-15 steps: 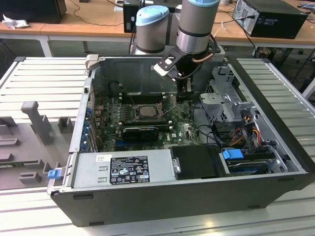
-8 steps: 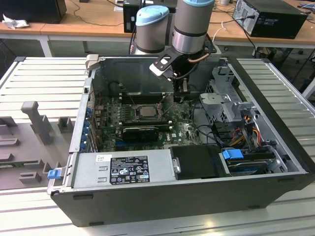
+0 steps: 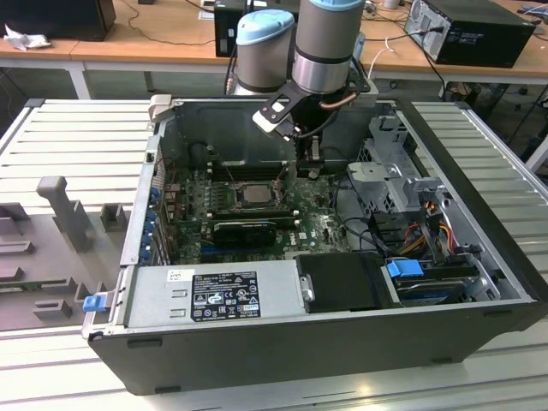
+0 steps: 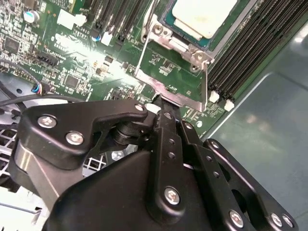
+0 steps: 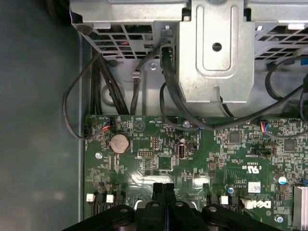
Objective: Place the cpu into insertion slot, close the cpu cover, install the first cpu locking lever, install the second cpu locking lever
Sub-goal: 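Close the cpu cover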
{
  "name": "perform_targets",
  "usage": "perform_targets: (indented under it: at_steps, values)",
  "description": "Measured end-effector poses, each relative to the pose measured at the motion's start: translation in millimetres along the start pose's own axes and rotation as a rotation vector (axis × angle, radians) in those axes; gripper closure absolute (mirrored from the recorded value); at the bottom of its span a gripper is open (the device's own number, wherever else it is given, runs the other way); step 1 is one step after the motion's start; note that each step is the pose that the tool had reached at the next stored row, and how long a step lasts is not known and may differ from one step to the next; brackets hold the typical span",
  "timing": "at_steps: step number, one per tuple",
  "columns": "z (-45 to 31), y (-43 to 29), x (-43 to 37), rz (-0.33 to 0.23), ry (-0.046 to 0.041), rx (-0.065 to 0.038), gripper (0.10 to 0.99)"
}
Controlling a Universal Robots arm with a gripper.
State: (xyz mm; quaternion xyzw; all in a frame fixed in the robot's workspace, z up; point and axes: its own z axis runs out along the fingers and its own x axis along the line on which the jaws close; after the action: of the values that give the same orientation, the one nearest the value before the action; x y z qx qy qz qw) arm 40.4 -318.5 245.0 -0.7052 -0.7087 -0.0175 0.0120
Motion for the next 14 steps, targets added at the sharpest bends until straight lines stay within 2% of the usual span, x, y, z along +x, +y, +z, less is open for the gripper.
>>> perform_targets:
  at_steps: [10,14]
  values:
    - [-0.1,-6.8,0.1,0.0,0.0,0.0,0.98]
    - [0.0,-12.9,0.1,0.0,0.0,0.0,0.98]
